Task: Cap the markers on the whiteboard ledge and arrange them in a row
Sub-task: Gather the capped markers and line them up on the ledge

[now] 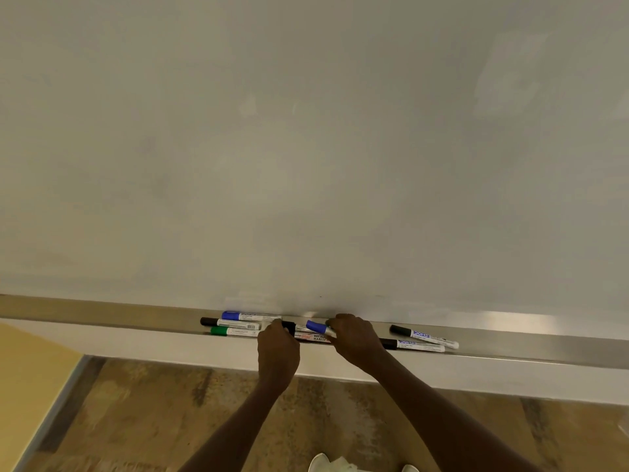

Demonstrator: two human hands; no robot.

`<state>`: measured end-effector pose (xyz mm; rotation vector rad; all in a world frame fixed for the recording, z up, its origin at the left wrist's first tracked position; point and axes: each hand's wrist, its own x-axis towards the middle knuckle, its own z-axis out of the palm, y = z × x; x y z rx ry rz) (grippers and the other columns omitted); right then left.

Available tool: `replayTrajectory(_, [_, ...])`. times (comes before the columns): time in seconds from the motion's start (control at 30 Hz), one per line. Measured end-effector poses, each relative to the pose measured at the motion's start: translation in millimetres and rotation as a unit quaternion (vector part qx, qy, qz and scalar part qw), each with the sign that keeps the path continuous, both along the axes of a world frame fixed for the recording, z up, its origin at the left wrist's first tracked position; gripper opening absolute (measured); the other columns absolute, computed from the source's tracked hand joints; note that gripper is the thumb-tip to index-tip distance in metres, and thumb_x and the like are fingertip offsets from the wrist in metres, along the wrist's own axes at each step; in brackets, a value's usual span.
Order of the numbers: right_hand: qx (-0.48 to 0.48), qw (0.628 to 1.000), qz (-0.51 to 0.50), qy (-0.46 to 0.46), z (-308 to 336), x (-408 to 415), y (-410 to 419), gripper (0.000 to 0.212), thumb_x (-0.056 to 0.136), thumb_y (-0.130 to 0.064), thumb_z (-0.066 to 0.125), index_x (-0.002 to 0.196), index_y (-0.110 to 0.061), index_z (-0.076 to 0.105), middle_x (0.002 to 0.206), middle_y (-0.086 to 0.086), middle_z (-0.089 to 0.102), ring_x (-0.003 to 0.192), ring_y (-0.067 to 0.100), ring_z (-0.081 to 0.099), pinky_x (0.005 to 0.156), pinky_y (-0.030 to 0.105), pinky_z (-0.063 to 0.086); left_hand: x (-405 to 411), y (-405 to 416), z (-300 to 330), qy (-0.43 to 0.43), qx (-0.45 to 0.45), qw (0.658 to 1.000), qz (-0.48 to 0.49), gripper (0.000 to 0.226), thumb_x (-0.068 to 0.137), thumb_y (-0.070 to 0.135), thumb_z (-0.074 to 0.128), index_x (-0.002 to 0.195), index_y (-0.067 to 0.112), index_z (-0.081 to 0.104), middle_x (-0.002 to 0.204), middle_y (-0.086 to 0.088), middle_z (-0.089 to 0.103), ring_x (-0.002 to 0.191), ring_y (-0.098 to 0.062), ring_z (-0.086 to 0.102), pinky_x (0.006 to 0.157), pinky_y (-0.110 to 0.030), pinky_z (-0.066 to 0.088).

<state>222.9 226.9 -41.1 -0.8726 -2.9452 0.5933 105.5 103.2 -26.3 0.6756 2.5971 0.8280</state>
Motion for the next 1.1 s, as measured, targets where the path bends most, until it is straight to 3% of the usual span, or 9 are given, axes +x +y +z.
replayTrajectory(0.13, [-0.008,1.000,-0.013,-0.024,-3,0,3,0.023,0.090,-0.032,0.058,0.109,-0.019,0.061,0.101,0.008,0.066,0.084,0.025,0.061,0.066,0.033,0.045,-6,0,-2,0.020,-0.037,0.998,-0.055,0.014,0.091,0.018,0.055,0.098,0.008,0.061,0.093,-0.008,0.068,0.088,-0.022,0.062,0.080,-0.037,0.054])
replayTrajectory(0.3, [0.002,0.999,-0.006,-0.050,1,1,11,0.024,0.091,-0.032,0.057,0.106,-0.013,0.058,0.101,0.012,0.065,0.083,0.028,0.061,0.065,0.032,0.042,-3,2,-2,0.010,-0.033,0.997,-0.068,0.013,0.090,0.016,0.056,0.099,0.009,0.062,0.094,-0.008,0.069,0.089,-0.022,0.063,0.079,-0.036,0.056])
replayTrajectory(0.73, [0.146,0.974,0.115,-0.131,15,18,30,0.020,0.091,-0.021,0.059,0.106,-0.008,0.059,0.098,0.014,0.069,0.085,0.030,0.064,0.073,0.041,0.052,5,6,4,0.021,-0.027,0.996,-0.083,0.015,0.091,0.016,0.055,0.093,0.005,0.066,0.087,-0.010,0.070,0.080,-0.022,0.064,0.075,-0.037,0.056])
replayTrajectory(1.1, [0.136,0.982,-0.018,-0.128,25,110,55,0.020,0.092,-0.028,0.054,0.110,-0.019,0.056,0.099,0.004,0.069,0.078,0.023,0.066,0.065,0.031,0.050,26,18,5,0.068,-0.020,0.994,-0.087,0.014,0.087,0.011,0.056,0.088,0.003,0.067,0.082,-0.012,0.071,0.077,-0.026,0.065,0.070,-0.037,0.054])
